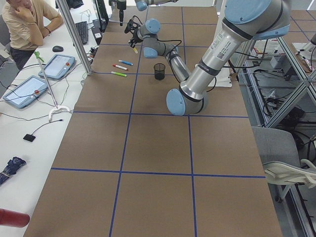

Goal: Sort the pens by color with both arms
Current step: 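Carry the yellow marker farther from the robot with the left gripper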

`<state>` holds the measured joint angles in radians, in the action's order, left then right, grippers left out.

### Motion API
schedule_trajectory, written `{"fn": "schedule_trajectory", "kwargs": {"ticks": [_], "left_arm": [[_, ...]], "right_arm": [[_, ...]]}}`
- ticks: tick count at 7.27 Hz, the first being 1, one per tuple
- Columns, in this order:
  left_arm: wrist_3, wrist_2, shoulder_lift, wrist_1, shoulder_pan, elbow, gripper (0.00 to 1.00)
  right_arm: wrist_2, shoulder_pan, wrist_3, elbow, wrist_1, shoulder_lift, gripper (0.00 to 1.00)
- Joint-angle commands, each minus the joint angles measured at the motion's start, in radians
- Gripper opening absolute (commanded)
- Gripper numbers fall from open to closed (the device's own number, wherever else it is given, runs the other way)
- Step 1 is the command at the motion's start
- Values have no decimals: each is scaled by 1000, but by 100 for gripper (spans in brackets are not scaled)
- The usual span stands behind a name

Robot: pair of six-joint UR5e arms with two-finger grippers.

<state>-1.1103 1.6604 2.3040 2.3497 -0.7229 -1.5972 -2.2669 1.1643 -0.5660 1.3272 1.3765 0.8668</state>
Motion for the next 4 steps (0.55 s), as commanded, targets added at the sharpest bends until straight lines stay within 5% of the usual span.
{"fn": "schedule_trajectory", "kwargs": {"ticks": [1, 4], "left_arm": [[-19, -106, 8, 204, -21, 156, 0], [-19, -203, 90, 334, -53, 410, 0]], "right_arm": [[0, 0, 1, 0, -1, 3, 99], [0, 0, 0, 0, -1, 3, 99]]}}
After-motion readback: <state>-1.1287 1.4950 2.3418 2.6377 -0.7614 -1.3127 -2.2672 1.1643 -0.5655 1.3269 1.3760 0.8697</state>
